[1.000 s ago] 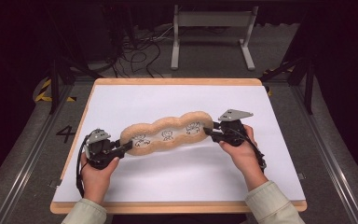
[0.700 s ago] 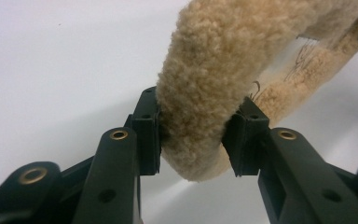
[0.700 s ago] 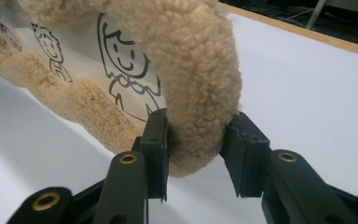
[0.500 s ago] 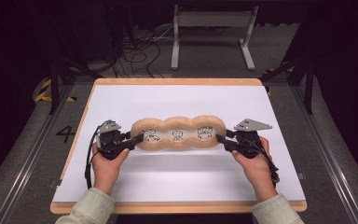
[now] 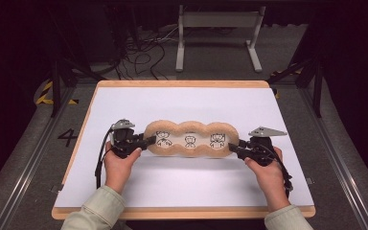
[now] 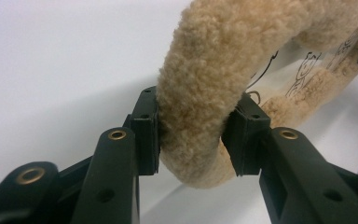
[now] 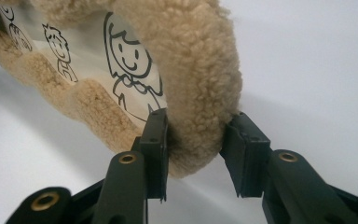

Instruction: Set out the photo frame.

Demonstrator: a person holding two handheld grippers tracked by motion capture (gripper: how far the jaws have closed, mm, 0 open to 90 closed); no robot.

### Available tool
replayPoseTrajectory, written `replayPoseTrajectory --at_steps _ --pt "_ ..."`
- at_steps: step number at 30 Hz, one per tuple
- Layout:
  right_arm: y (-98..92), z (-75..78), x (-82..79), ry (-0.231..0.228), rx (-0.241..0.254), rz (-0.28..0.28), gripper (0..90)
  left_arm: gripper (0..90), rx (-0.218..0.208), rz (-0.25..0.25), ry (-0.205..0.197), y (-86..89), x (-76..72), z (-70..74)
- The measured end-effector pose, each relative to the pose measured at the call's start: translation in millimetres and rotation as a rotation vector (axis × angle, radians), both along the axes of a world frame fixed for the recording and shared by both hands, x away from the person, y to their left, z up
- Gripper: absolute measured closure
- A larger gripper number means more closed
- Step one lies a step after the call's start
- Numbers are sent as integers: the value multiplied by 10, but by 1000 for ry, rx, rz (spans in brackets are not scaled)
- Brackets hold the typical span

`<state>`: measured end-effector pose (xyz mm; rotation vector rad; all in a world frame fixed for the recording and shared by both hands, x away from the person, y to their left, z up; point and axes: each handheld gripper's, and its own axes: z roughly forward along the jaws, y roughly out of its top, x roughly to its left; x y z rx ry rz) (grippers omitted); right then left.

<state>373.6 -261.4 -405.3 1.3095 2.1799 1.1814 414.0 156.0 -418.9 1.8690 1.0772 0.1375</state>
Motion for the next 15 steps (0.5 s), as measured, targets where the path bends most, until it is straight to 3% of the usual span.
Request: replayPoseTrajectory --at_steps 15 --pt "-28 -97 43 34 -6 18 626 614 21 -11 38 -14 2 -94"
